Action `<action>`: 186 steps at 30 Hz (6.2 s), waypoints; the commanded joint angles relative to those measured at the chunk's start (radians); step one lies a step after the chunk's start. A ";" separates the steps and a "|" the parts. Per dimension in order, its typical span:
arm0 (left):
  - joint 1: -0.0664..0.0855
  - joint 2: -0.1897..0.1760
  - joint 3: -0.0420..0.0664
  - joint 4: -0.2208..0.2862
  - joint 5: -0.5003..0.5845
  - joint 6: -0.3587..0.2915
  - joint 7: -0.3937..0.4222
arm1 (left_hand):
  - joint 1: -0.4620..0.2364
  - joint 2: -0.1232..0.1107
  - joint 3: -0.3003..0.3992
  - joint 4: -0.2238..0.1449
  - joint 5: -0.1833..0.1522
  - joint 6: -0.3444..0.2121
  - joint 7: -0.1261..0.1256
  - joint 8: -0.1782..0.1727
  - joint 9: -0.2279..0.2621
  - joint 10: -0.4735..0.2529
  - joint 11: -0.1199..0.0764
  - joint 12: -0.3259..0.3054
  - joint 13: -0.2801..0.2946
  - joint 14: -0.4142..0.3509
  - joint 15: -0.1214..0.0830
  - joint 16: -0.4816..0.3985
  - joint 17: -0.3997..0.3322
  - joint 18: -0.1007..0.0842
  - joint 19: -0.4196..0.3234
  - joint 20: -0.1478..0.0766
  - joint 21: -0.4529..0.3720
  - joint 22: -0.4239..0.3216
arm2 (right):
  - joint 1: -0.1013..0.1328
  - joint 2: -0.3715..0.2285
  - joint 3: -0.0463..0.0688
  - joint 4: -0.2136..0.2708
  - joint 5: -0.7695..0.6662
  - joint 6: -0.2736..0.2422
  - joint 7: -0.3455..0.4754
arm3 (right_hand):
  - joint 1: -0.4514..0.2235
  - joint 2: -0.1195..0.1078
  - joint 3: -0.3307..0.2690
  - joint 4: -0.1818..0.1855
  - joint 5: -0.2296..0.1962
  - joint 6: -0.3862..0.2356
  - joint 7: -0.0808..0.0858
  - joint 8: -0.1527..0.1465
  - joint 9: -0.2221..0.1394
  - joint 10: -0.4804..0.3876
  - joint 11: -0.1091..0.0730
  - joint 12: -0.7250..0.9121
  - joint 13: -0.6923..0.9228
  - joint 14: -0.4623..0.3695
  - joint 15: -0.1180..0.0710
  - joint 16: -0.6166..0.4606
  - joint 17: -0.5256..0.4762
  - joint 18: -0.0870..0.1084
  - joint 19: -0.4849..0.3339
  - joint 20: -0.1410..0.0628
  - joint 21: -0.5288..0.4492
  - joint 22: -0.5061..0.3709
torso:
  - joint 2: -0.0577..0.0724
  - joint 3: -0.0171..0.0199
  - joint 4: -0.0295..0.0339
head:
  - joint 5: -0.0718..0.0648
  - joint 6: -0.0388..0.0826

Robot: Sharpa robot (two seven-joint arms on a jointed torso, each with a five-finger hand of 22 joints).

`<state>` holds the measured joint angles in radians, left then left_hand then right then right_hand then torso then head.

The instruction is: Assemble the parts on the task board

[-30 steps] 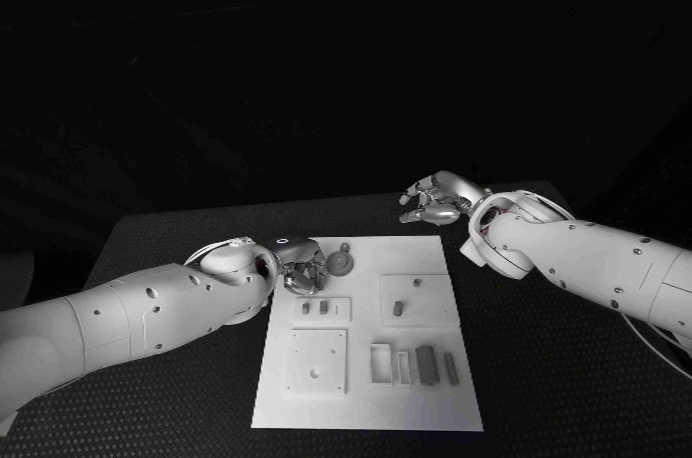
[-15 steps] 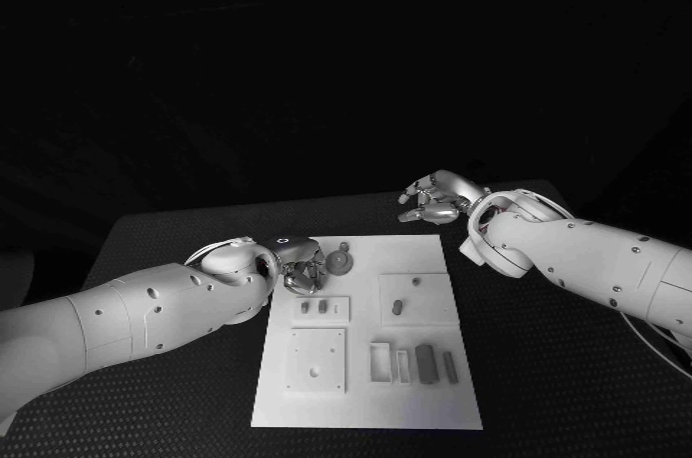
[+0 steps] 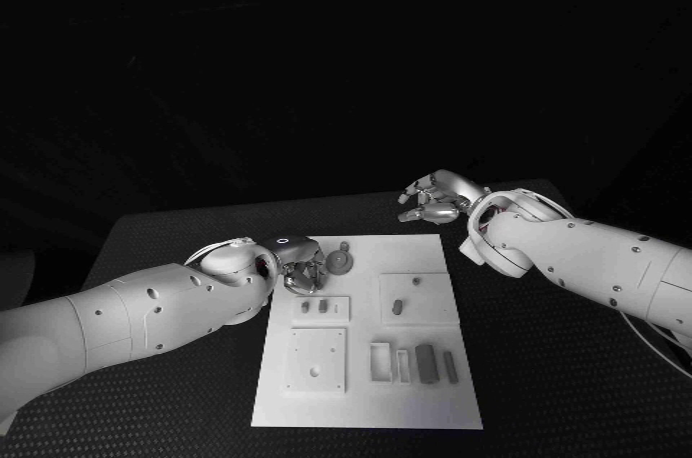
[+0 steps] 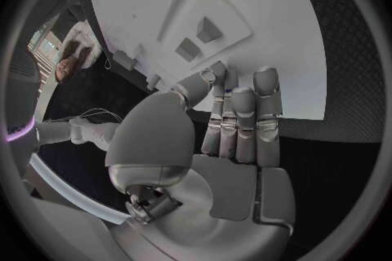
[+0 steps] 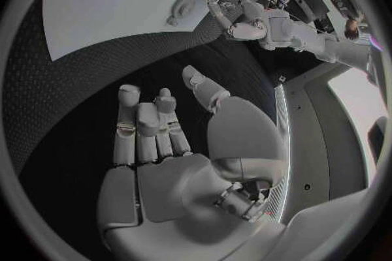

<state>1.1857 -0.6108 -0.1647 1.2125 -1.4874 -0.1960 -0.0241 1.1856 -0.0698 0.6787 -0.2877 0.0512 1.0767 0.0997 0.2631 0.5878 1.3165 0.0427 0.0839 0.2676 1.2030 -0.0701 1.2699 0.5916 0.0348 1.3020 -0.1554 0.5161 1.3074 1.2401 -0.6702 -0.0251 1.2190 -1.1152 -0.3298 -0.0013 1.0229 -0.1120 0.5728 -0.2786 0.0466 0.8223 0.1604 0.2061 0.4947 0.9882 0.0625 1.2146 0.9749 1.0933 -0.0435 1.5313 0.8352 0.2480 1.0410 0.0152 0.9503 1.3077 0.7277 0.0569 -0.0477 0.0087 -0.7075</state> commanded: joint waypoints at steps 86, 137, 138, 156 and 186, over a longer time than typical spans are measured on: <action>0.038 -0.173 0.056 0.073 1.152 0.007 0.275 | -0.141 -0.030 -0.145 0.002 0.004 -0.179 0.061 -0.010 -0.053 -0.158 0.080 0.004 -0.003 -0.267 0.127 -0.486 -0.210 -0.005 -0.322 0.110 -0.369 -0.200 | -0.057 -0.141 -0.036 0.183 -0.500 0.138 -0.033 | 0.098 0.006 0.016 -0.011 0.002 0.072 0.006 0.080 0.026 0.095 0.026 -0.888 -0.668 0.073 0.022 -0.171 -0.079 0.014 0.012 0.006 -0.086 -0.026 | -0.001 -0.0026 0.0002 | -0.027 0.020; 0.037 -0.176 0.056 0.073 1.152 -0.001 0.267 | -0.140 -0.016 -0.171 0.008 0.003 -0.183 0.071 -0.001 -0.062 -0.137 0.075 0.001 -0.020 -0.237 0.139 -0.572 -0.200 0.006 -0.309 0.126 -0.410 -0.237 | -0.125 -0.053 -0.078 0.125 -0.680 0.123 -0.105 | 0.130 0.031 0.019 -0.014 0.003 0.132 -0.021 0.107 0.030 0.213 0.002 -0.941 -0.711 0.100 -0.001 -0.190 -0.069 0.014 0.032 -0.002 -0.100 -0.025 | 0.000 -0.0016 0.0004 | -0.011 0.004; 0.037 -0.176 0.056 0.073 1.152 0.000 0.267 | -0.140 -0.016 -0.171 0.008 0.003 -0.183 0.071 -0.001 -0.062 -0.137 0.075 0.001 -0.020 -0.237 0.139 -0.572 -0.200 0.006 -0.309 0.126 -0.410 -0.237 | -0.125 -0.053 -0.078 0.125 -0.683 0.124 -0.105 | 0.133 0.033 0.020 -0.015 0.003 0.135 -0.022 0.109 0.031 0.217 0.000 -0.941 -0.711 0.100 -0.003 -0.190 -0.068 0.014 0.033 -0.003 -0.100 -0.025 | 0.000 -0.0017 0.0005 | -0.012 0.004; 0.037 -0.178 0.056 0.073 1.152 -0.005 0.261 | -0.139 -0.016 -0.172 0.008 0.003 -0.184 0.071 -0.001 -0.063 -0.137 0.075 0.000 -0.020 -0.234 0.138 -0.574 -0.197 0.006 -0.307 0.126 -0.411 -0.238 | -0.125 -0.051 -0.090 0.126 -0.782 0.135 -0.144 | 0.186 0.019 0.146 -0.012 0.003 0.192 -0.041 0.122 0.031 0.257 -0.013 -0.951 -0.701 0.104 -0.017 -0.206 -0.060 0.014 0.045 0.001 -0.111 -0.024 | 0.000 -0.0015 0.0002 | -0.014 0.002; 0.037 -0.176 0.056 0.071 1.152 -0.014 0.260 | -0.134 -0.013 -0.170 0.009 0.004 -0.185 0.072 0.001 -0.066 -0.136 0.076 -0.001 -0.023 -0.218 0.132 -0.579 -0.182 0.006 -0.294 0.121 -0.412 -0.239 | -0.133 -0.057 -0.105 0.146 -0.816 0.055 -0.163 | 0.205 0.015 0.182 -0.013 0.003 0.219 -0.055 0.138 0.052 0.274 -0.013 -0.996 -0.699 0.136 -0.018 -0.243 -0.064 0.014 0.084 -0.015 -0.119 -0.026 | 0.000 -0.0006 0.0004 | -0.014 0.000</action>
<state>1.2217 -0.7890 -0.1098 1.2822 -0.3418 -0.2082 0.2288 1.0499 -0.0921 0.5130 -0.2781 0.0550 0.8946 0.1710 0.2584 0.5227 1.1739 0.1178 0.0871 0.2456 0.9808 0.0626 0.6961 0.4087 0.0373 1.0028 -0.0340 0.1092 1.0699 1.1182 -0.7253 -0.1218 1.3675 -1.9224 -0.3037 -0.1580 1.2060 -0.1054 0.7481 -0.2912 0.0463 1.0312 0.1059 0.3395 0.5456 1.2562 0.0483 0.2145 0.2740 1.2244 -0.0571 1.2947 0.7704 0.2308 1.1097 0.0107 0.8306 1.2797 0.7278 0.0558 -0.0472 -0.0064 -0.7064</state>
